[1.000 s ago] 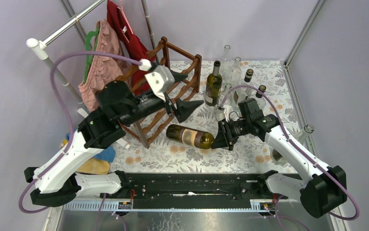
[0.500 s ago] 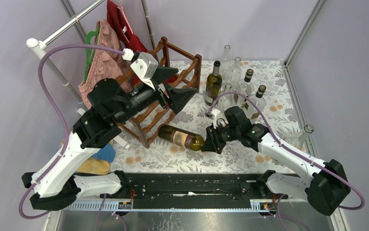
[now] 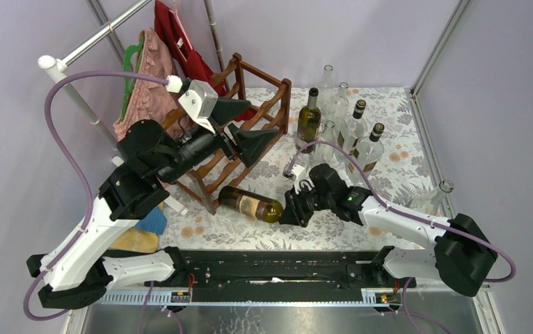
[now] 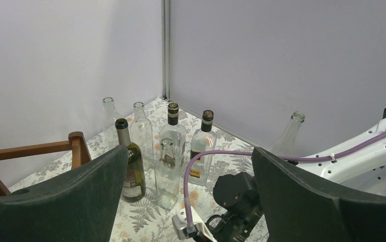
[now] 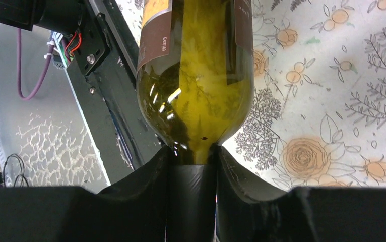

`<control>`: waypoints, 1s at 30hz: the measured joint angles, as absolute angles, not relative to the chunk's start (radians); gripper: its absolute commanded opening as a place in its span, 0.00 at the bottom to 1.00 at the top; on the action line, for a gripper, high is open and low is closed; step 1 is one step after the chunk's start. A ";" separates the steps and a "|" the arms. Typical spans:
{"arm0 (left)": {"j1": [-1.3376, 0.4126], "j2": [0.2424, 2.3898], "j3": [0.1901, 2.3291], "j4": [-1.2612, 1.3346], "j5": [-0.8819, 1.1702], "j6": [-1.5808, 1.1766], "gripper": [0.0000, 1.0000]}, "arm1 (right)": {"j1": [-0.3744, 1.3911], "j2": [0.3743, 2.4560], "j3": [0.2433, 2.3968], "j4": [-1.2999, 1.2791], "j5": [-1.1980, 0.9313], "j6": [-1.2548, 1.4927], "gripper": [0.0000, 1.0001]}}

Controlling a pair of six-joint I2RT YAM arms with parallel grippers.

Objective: Put the wine bottle on the wine rack
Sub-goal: Place the wine bottle in the wine rack.

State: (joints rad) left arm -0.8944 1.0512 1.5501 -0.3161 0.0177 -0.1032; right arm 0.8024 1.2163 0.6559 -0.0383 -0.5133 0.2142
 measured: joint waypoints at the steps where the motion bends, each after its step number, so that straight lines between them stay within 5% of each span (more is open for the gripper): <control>1: -0.894 1.048 1.546 -0.313 0.018 -0.103 0.99 | 0.810 1.221 0.654 -0.023 -0.509 0.215 0.00; 30: -0.894 1.029 1.494 -0.260 0.018 -0.104 0.98 | 0.949 1.400 0.543 0.464 -0.315 0.247 0.00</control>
